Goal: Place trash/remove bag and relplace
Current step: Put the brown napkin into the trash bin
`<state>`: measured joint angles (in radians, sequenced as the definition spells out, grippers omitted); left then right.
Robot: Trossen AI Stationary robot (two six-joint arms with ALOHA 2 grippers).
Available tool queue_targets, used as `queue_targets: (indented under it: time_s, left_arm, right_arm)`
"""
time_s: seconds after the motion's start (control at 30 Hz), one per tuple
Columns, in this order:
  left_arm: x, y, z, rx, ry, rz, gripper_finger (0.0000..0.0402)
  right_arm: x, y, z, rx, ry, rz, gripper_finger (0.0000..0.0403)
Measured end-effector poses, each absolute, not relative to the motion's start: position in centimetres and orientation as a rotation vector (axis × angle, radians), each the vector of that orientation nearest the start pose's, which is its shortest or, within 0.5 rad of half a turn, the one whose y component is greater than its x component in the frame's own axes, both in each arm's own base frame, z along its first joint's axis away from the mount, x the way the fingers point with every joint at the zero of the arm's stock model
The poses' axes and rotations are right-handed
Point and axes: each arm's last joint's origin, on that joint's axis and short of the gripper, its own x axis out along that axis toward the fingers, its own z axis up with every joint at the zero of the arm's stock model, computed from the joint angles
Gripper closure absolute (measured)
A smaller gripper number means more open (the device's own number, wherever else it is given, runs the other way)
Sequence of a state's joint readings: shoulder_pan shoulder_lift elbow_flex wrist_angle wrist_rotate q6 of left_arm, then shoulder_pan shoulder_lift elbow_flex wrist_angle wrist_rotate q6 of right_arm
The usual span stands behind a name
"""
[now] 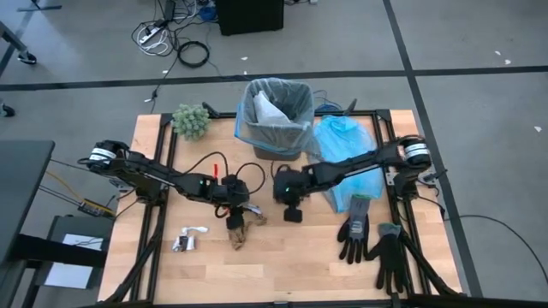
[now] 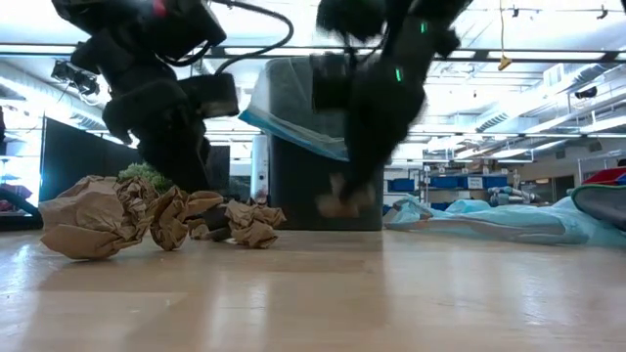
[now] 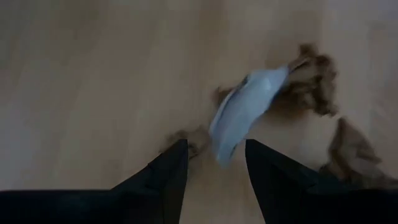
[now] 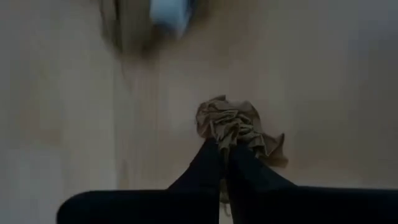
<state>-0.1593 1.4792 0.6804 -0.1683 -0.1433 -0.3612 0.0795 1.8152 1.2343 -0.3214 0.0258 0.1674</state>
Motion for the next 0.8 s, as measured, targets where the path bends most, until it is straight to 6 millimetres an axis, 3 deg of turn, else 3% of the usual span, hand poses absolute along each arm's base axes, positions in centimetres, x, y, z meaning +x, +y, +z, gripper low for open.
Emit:
queue_targets:
  time_s: [0.23, 0.47, 0.67, 0.8]
  left_arm:
    - [26.3, -3.4, 15.4, -0.228, 0.931, 0.194, 0.0229]
    - [26.4, -3.5, 15.4, -0.269, 0.927, 0.174, 0.0229]
    - [26.5, -3.5, 15.5, -0.281, 0.913, 0.176, 0.0229]
    - [26.7, -3.6, 15.8, -0.421, 0.900, 0.224, 0.0231]
  right_arm:
    - [35.5, 2.3, 27.4, 0.144, 0.670, -0.134, 0.0401]
    - [33.1, 1.4, 34.7, 0.049, 0.461, -0.200, 0.0402]
    - [32.0, -0.8, 40.6, -0.054, 0.296, -0.351, 0.0402]
    - [31.7, -3.3, 43.0, -0.133, 0.246, -0.477, 0.0402]
